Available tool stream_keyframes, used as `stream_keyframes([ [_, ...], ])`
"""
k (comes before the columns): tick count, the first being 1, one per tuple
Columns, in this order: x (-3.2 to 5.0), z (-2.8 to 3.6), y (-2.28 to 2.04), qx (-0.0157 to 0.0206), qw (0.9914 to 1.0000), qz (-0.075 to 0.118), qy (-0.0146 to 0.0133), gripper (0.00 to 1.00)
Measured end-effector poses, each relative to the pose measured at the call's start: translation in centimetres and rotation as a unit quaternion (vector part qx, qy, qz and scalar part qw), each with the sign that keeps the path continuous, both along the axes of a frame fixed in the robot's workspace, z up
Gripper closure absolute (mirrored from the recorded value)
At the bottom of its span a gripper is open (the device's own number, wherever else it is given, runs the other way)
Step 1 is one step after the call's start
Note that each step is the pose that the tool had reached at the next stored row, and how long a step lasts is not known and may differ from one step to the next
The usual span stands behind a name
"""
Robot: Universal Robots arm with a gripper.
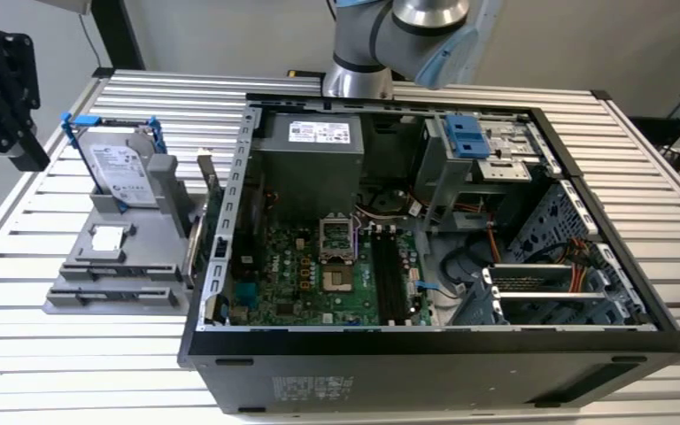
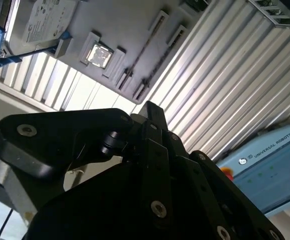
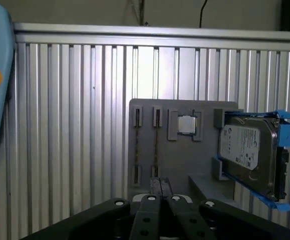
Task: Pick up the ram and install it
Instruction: 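Pick up the ram and move it above insertion slot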
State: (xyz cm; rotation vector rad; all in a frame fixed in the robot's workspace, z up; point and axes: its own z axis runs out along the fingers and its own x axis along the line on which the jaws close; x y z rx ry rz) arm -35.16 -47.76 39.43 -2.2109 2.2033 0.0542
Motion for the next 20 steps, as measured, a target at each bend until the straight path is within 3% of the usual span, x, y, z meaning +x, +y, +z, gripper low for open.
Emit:
stream_keyframes([
  [18, 0.03, -0.05, -0.03, 0.0002, 1.0, 0.002, 0.0, 1.0],
  [19, 0.03, -0.05, -0.03, 0.0002, 1.0, 0.002, 0.0, 0.0],
  [20, 0.03, -0.04, -0.03, 0.0002, 1.0, 0.002, 0.0, 0.0],
])
